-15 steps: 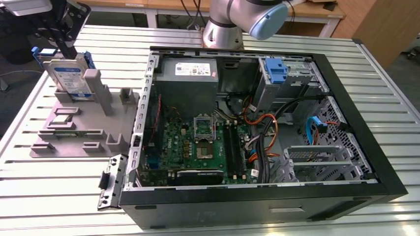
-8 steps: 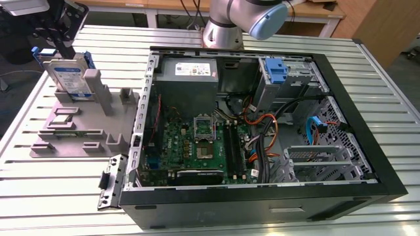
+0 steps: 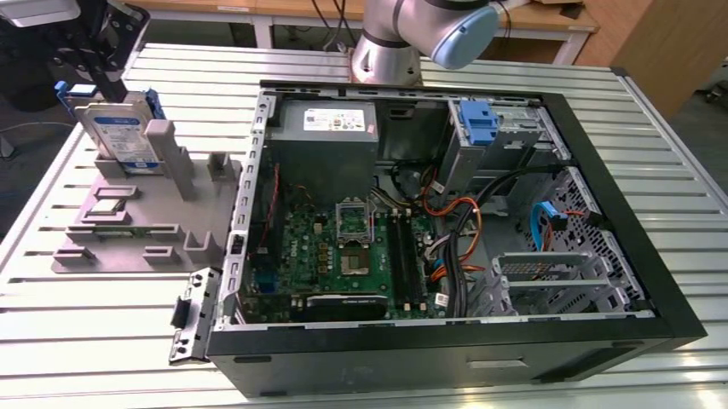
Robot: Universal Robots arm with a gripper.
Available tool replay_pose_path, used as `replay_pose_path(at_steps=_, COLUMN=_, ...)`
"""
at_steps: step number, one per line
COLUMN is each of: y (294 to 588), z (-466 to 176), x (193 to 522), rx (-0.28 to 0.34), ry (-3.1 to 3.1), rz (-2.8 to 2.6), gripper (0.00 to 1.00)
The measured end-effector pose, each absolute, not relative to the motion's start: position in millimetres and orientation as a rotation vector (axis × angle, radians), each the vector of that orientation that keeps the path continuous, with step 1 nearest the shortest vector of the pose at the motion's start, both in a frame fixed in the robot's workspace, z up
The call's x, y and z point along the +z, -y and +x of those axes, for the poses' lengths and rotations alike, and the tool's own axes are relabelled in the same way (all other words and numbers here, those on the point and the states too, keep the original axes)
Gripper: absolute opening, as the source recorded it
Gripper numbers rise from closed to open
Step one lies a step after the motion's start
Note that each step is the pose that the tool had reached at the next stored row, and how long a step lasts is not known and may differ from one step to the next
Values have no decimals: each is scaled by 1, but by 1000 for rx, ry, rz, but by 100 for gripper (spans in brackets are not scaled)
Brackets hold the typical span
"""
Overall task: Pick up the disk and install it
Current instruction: 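Reach for the disk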
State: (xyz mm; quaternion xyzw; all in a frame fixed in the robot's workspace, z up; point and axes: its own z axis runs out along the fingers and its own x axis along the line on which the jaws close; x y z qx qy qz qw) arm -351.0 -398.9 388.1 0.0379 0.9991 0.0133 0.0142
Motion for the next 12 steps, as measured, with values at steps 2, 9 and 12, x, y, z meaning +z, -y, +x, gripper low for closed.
replay_pose_path(at_steps=2, y=399, z=-352, x=388, rx=41, ry=-3111, rz=118, gripper=10)
replay_pose_path(at_steps=9, y=399, z=-355, x=388, rx=41, ry=-3111, rz=118, gripper=10)
replay_pose_path(at_steps=12, y=399, z=-356, x=388, rx=41, ry=-3111, rz=118, gripper=10)
